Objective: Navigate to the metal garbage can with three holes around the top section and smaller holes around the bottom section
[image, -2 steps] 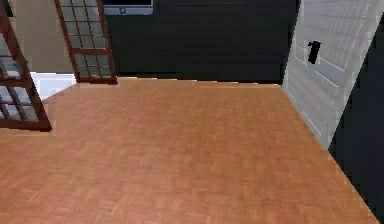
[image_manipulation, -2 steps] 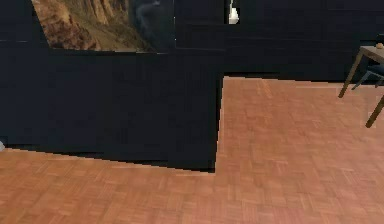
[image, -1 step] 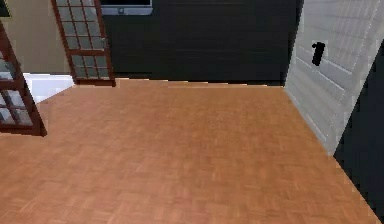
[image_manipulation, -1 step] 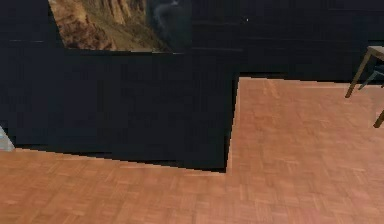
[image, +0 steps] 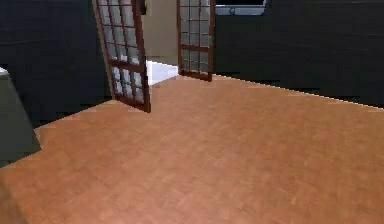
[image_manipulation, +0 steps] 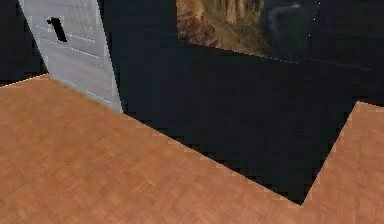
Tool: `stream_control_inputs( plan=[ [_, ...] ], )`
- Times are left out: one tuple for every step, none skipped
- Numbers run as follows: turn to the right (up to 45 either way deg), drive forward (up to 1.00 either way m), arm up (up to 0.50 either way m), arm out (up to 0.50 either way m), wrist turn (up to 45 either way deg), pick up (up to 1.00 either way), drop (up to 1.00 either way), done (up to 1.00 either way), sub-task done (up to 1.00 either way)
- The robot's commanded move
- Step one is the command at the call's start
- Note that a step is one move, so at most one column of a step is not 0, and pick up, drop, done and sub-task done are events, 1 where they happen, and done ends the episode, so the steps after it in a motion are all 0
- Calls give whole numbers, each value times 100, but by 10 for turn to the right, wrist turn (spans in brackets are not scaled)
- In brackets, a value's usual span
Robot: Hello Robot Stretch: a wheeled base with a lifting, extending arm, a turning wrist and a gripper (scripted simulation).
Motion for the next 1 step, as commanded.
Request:
stream_control_inputs(
  plan=[
    [0, 100, 0, 0, 0, 0, 0, 0, 0]
  ],
)
